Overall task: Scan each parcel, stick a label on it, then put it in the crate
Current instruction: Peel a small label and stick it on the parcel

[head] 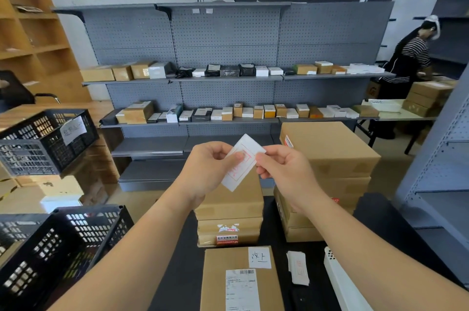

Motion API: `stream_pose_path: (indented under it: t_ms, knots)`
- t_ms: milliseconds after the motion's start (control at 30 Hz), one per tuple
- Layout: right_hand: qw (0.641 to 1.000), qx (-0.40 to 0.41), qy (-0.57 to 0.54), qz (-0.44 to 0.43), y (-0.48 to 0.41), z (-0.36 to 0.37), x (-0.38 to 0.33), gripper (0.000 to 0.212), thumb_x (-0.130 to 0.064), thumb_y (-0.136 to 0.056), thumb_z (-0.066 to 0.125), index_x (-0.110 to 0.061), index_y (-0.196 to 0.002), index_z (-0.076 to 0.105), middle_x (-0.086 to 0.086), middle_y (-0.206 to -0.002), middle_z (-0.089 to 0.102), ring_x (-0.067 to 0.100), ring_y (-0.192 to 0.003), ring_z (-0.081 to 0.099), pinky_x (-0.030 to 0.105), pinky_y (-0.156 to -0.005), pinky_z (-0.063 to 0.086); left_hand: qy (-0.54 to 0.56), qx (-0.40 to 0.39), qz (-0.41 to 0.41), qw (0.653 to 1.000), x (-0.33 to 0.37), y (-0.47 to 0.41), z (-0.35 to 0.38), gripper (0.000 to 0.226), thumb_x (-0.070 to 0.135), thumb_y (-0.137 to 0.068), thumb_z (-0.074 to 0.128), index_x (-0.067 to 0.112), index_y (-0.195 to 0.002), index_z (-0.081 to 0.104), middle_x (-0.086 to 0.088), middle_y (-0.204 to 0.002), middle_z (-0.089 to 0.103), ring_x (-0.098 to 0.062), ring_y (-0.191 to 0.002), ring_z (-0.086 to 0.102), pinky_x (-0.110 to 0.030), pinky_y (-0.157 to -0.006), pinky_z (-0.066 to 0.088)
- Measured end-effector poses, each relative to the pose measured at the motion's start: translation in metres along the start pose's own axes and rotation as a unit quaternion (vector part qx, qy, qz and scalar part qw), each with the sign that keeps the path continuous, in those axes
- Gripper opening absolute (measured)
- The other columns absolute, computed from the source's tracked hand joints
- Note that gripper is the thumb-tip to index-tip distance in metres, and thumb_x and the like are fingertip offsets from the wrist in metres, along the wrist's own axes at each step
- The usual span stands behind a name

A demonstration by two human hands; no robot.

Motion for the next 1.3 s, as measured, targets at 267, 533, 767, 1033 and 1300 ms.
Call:
stream_pose_path:
  t_ms: [267, 533, 767, 1033, 1300]
  knots:
    - [0.999, -0.024, 0.026, 0.013, 0.006, 0.002, -0.005, 0.009, -0.016, -0.096, 0.069, -0.017, -0.1, 0.076, 0.008, -0.086, 0.077, 0.016, -0.077, 0.067, 0.027, -0.071, 0.057, -0.008, -0.01, 0.006, 1.0, 0.005, 0.004, -0.006, 0.009, 0.024, -0.092, 0.074, 0.017, -0.086, 0.077, -0.009, -0.085, 0.076, -0.013, -0.071, 0.067, -0.029, -0.068, 0.053]
    - [0.995, -0.036, 0.087, -0.043, 0.008, 0.004, -0.024, 0.008, -0.019, -0.094, 0.073, -0.021, -0.099, 0.078, -0.002, -0.088, 0.077, 0.004, -0.073, 0.068, 0.019, -0.065, 0.052, -0.16, -0.062, 0.05, 0.984, 0.018, 0.008, -0.006, 0.006, 0.029, -0.089, 0.076, 0.028, -0.084, 0.078, 0.008, -0.081, 0.075, -0.008, -0.076, 0.067, -0.032, -0.072, 0.055]
    - [0.988, 0.081, -0.123, 0.039, 0.015, -0.002, -0.004, 0.01, -0.011, -0.096, 0.07, -0.008, -0.104, 0.074, 0.008, -0.092, 0.079, 0.026, -0.084, 0.074, 0.036, -0.076, 0.064, 0.077, 0.095, -0.017, 0.992, -0.002, 0.018, -0.024, 0.038, 0.04, -0.082, 0.081, 0.027, -0.111, 0.063, 0.001, -0.099, 0.071, -0.018, -0.09, 0.069, -0.038, -0.074, 0.056]
    - [0.977, 0.017, -0.204, 0.058, 0.021, 0.019, -0.011, 0.016, -0.012, -0.097, 0.067, -0.003, -0.108, 0.073, 0.014, -0.096, 0.079, 0.022, -0.087, 0.075, 0.031, -0.077, 0.06, 0.194, 0.042, -0.023, 0.98, 0.009, 0.02, 0.012, 0.018, 0.022, -0.096, 0.067, 0.013, -0.11, 0.073, -0.002, -0.104, 0.077, -0.015, -0.086, 0.064, -0.031, -0.072, 0.047]
    - [1.0, -0.005, -0.018, -0.009, 0.022, -0.007, -0.037, 0.007, -0.014, -0.094, 0.07, -0.013, -0.093, 0.078, 0.011, -0.085, 0.077, 0.02, -0.076, 0.069, 0.029, -0.068, 0.053, 0.088, 0.03, 0.027, 0.995, 0.031, 0.021, 0.005, 0.008, 0.019, -0.095, 0.068, 0.017, -0.1, 0.075, 0.015, -0.079, 0.074, 0.008, -0.057, 0.059, -0.011, -0.054, 0.044]
Point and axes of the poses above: each hand's wrist, its own y-axis away from the middle knuckle, its own z-axis out of the palm, x = y × z, the point moved 10 cm from there along -y, towards the middle knuckle
